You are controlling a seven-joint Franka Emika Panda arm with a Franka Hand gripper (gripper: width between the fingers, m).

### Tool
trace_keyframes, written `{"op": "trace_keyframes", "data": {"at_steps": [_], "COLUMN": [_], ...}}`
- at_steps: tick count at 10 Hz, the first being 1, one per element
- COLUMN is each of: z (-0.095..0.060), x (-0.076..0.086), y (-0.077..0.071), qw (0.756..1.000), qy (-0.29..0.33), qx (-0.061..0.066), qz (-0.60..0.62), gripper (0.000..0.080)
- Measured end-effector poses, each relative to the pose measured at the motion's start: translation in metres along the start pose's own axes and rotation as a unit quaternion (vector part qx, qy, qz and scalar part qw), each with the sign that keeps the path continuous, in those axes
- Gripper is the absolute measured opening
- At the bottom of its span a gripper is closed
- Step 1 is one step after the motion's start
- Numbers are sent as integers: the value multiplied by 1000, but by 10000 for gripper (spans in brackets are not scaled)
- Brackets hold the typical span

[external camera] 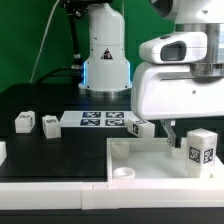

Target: Assemble one leg

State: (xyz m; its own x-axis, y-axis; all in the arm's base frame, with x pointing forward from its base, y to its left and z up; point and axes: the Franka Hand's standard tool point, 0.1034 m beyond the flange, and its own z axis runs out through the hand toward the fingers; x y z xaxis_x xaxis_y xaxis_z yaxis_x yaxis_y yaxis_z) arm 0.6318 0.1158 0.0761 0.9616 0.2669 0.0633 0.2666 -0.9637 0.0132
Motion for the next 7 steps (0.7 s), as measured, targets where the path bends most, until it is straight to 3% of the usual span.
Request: {"op": "trace_keyframes", "data": {"at_steps": [2, 3, 4, 5, 7], "z": [0, 0, 0, 1, 1], "x": [0, 0, 0, 0, -1], "y": [0, 0, 0, 0, 1], "qw": [1000, 1000, 1000, 1000, 998], "qy": [0, 0, 0, -1, -1], "qx": [0, 0, 0, 1, 2], "qz": [-3, -3, 1, 16, 55], "gripper": [640, 439, 439, 287, 291]}}
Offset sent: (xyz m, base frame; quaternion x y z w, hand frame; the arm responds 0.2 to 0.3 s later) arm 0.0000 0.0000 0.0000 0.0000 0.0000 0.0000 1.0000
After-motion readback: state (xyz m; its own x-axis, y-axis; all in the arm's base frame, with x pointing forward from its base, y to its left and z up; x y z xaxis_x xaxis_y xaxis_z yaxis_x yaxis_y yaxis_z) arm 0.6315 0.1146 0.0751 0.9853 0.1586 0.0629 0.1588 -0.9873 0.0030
